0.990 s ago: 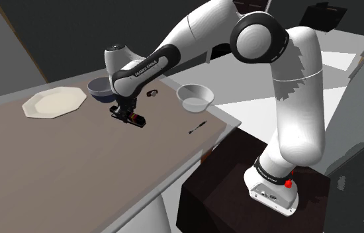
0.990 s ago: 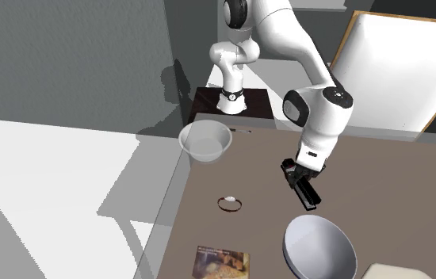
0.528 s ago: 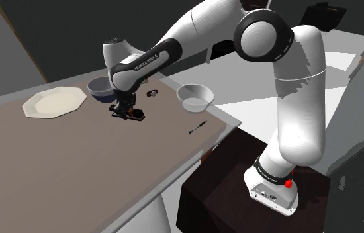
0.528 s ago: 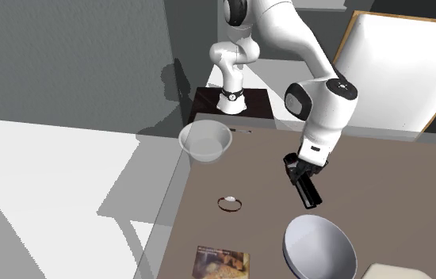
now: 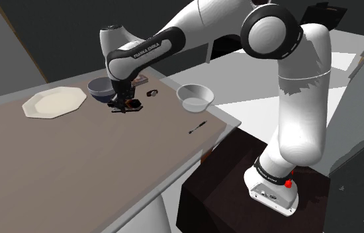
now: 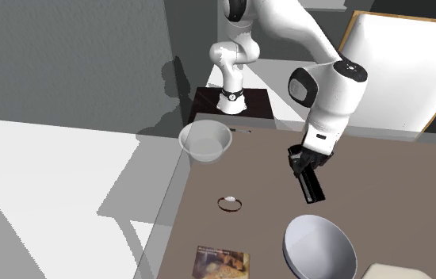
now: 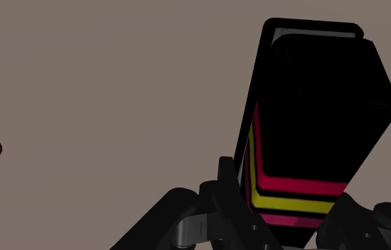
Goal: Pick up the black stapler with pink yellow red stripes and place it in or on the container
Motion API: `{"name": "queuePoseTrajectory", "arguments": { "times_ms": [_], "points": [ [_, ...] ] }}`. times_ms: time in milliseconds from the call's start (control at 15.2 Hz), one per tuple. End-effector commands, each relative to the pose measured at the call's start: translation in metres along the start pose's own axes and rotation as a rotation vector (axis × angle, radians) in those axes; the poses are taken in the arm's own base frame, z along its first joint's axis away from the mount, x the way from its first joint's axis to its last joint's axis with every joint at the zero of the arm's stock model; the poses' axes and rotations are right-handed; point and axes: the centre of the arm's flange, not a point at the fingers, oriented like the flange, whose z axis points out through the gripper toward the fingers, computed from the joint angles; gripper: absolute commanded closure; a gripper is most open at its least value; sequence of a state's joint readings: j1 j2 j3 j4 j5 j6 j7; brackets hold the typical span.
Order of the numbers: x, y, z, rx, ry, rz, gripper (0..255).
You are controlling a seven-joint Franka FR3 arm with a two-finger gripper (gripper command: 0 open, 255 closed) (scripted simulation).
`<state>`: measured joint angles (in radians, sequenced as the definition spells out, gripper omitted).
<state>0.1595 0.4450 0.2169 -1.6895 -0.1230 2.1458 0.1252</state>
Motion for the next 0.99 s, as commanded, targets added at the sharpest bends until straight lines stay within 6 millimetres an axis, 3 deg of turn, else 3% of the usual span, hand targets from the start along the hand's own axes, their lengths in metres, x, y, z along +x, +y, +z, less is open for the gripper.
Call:
{"name": "queuePoseTrajectory", "arguments": {
  "times_ms": [0, 924],
  "points": [
    [0.000, 0.000, -0.011, 0.000, 0.000, 0.000, 255],
    [0.002, 0.000, -0.085, 0.000, 0.000, 0.000, 255]
  ]
}}
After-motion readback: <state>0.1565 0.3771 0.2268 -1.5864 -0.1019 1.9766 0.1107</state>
